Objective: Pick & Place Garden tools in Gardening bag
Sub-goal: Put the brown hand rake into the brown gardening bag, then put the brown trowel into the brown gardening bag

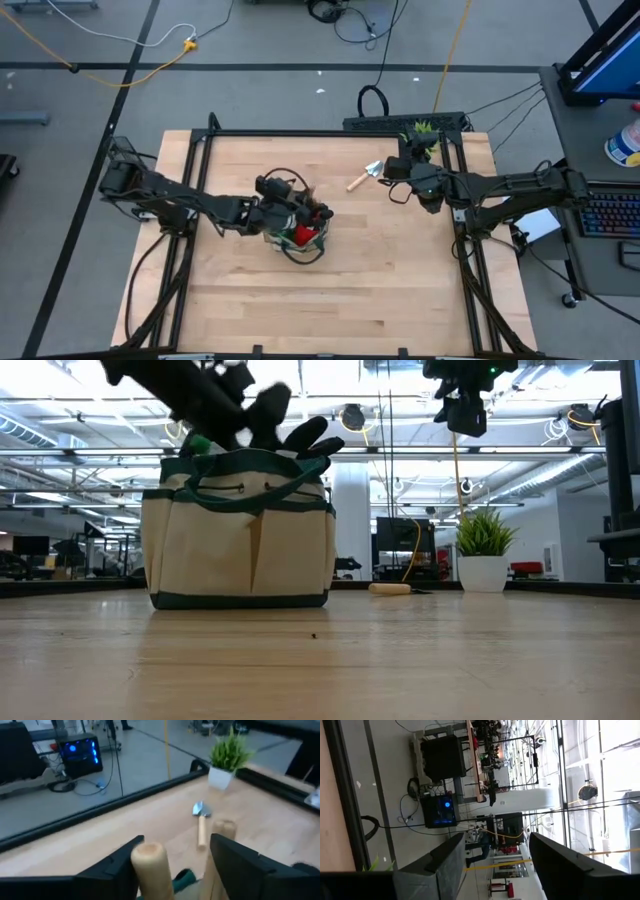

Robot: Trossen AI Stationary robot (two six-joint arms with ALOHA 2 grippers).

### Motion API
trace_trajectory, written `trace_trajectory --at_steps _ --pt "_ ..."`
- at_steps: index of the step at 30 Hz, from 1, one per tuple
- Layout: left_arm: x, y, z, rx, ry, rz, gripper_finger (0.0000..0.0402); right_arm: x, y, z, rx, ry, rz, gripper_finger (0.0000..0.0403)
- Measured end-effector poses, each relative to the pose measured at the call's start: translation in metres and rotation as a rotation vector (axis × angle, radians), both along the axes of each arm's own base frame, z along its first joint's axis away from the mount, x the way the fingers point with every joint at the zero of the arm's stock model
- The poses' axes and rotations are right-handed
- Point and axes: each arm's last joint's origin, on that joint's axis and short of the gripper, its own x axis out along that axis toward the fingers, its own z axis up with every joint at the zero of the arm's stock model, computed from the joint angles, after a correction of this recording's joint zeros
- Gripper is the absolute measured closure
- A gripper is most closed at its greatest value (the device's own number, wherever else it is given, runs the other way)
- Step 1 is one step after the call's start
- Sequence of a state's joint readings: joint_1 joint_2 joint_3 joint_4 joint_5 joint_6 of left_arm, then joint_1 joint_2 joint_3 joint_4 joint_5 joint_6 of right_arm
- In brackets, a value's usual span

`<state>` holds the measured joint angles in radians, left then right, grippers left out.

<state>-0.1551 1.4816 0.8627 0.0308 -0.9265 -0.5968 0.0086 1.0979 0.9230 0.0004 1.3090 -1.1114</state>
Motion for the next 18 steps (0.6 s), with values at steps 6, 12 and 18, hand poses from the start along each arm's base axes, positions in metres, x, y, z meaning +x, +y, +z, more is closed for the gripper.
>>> trace_trajectory --at_steps 6,12,18 --pt "-0.016 0.003 0.029 0.049 -0.026 -0.031 0.0142 0.0 0.0 0.0 -0.001 -0.001 -0.002 0.019" --pt "-0.04 0.005 0.065 0.101 -0.084 -0.074 0.0136 0.0 0.0 0.0 0.003 -0.017 -0.004 0.019" --pt "-0.071 0.007 0.095 0.107 -0.164 -0.093 0.0135 0.0 0.0 0.0 0.028 -0.109 -0.008 0.019"
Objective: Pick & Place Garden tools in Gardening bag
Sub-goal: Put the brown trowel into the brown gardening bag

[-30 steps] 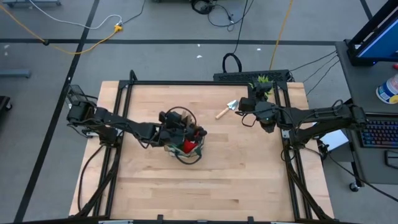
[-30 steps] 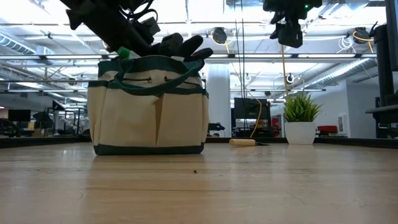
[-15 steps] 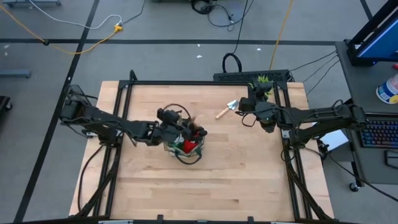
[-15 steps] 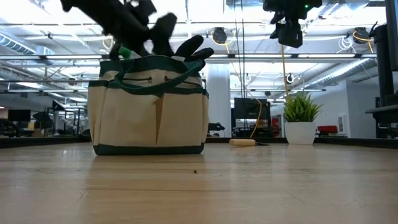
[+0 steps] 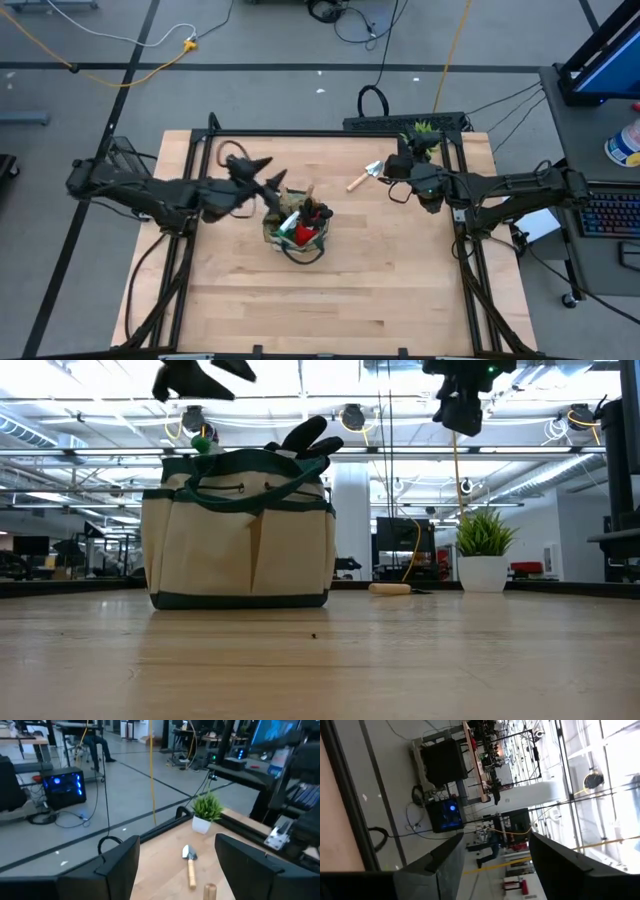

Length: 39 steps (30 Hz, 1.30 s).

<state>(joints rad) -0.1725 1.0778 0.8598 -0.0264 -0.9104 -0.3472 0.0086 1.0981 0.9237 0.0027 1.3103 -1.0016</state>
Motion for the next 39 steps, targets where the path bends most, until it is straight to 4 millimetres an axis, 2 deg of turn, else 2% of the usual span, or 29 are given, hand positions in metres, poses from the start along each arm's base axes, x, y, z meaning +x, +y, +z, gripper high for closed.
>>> trace_trajectory --at_steps 6,11,20,28,32,39 --pt "-0.037 0.003 0.016 -0.066 -0.053 -0.021 0.0135 0.002 0.001 0.0 0.047 -0.114 0.052 0.019" --pt "-0.061 0.005 0.015 -0.117 -0.02 -0.019 0.0135 0.004 0.001 0.001 0.075 -0.146 0.125 0.019" --pt "-0.081 0.005 0.012 -0.098 0.066 -0.045 0.0135 0.007 0.003 0.0 0.157 -0.245 0.24 0.019" --pt "-0.104 0.004 0.015 -0.097 0.073 -0.082 0.0135 0.015 0.006 -0.007 0.278 -0.175 0.523 0.019" --pt "-0.111 0.002 0.015 -0.093 0.078 -0.109 0.0135 0.014 -0.001 -0.02 0.409 -0.124 0.555 0.019" --pt "-0.119 0.001 0.015 -0.08 0.081 -0.124 0.0135 0.015 -0.022 -0.046 0.741 -0.033 0.556 0.019"
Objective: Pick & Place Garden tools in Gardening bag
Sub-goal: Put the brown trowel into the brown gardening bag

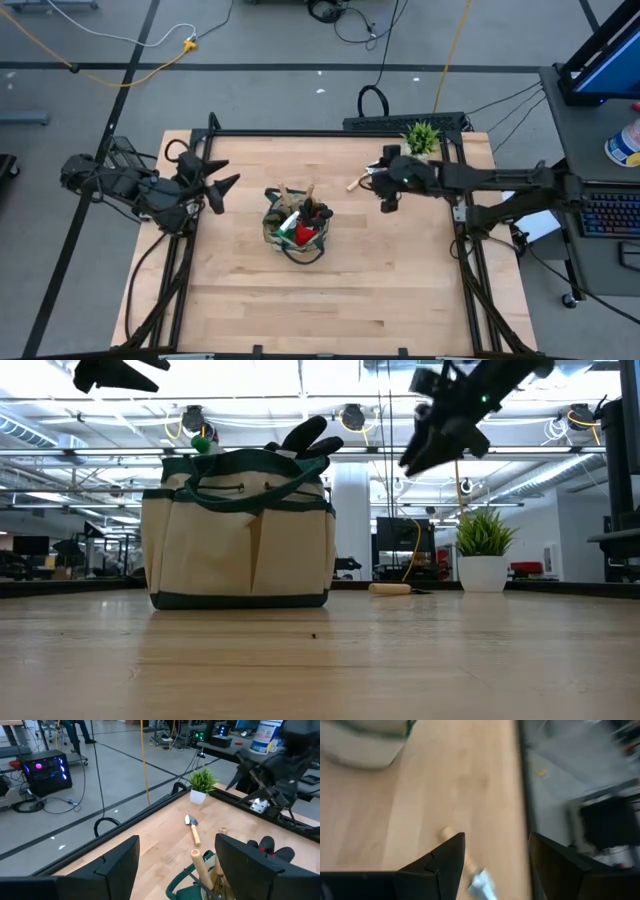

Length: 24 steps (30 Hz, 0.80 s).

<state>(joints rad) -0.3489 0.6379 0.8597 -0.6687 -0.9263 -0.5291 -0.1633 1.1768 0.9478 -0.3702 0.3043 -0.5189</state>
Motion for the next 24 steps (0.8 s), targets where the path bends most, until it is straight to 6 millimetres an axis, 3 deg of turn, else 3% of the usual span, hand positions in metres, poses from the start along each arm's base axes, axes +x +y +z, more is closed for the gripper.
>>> trace_trajectory --at_steps 8,13,24 --pt "-0.007 0.0 -0.001 -0.007 0.009 -0.019 0.0135 0.017 -0.026 -0.012 0.138 0.207 0.053 0.019" --pt "-0.01 -0.001 -0.001 -0.013 0.005 -0.034 0.0135 0.03 -0.043 -0.025 0.107 0.309 0.083 0.019" --pt "-0.011 -0.002 -0.001 -0.024 -0.004 -0.042 0.0135 0.047 -0.073 -0.07 0.171 0.443 0.097 0.019"
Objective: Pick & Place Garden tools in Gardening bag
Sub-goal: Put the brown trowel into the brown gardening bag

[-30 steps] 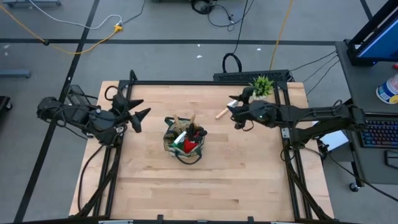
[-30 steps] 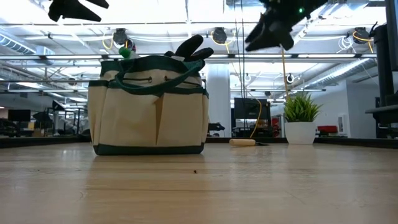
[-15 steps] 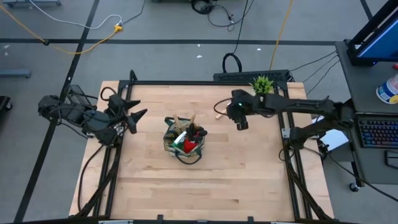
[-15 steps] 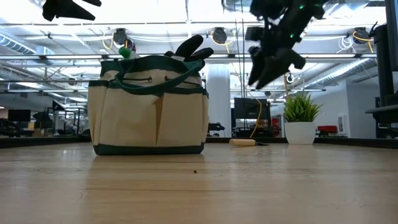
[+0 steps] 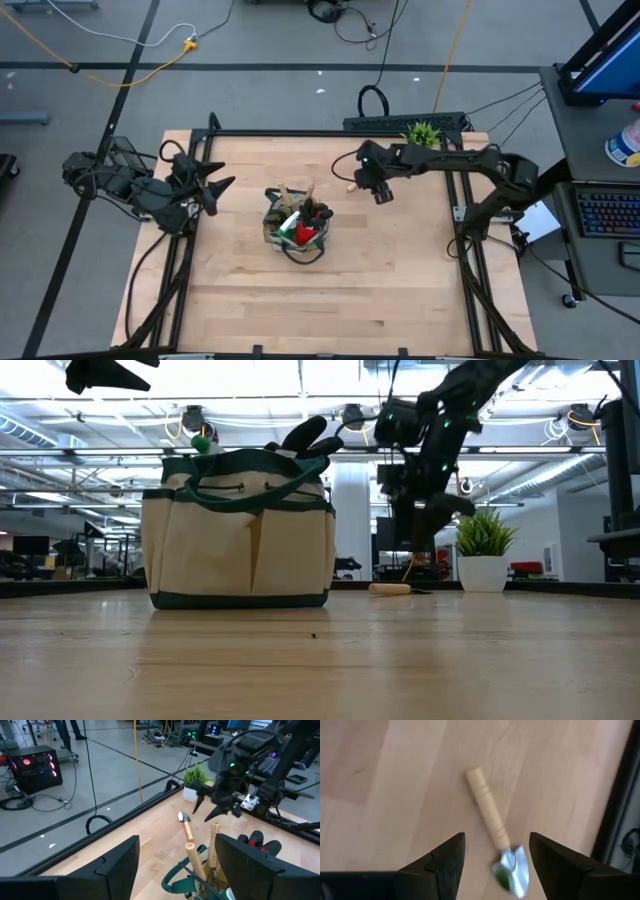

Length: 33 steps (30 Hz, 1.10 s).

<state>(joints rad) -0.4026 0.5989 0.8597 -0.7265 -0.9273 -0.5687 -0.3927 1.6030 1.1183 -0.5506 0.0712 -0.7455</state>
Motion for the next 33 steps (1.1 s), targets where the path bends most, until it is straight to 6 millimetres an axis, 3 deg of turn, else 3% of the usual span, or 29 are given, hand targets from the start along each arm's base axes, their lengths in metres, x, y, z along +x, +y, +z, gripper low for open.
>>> trace_trajectory --at_steps 13,22,33 --pt "0.0 0.0 0.0 -0.017 -0.009 0.005 0.0135 0.01 -0.027 -0.04 0.066 0.042 -0.039 0.019" --pt "0.001 0.0 -0.001 -0.029 -0.013 0.004 0.0135 0.032 -0.044 -0.048 0.14 0.089 -0.064 0.0194" --pt "0.001 -0.001 -0.001 -0.031 -0.009 -0.002 0.0135 0.031 -0.044 -0.061 0.2 0.222 -0.122 0.0258"
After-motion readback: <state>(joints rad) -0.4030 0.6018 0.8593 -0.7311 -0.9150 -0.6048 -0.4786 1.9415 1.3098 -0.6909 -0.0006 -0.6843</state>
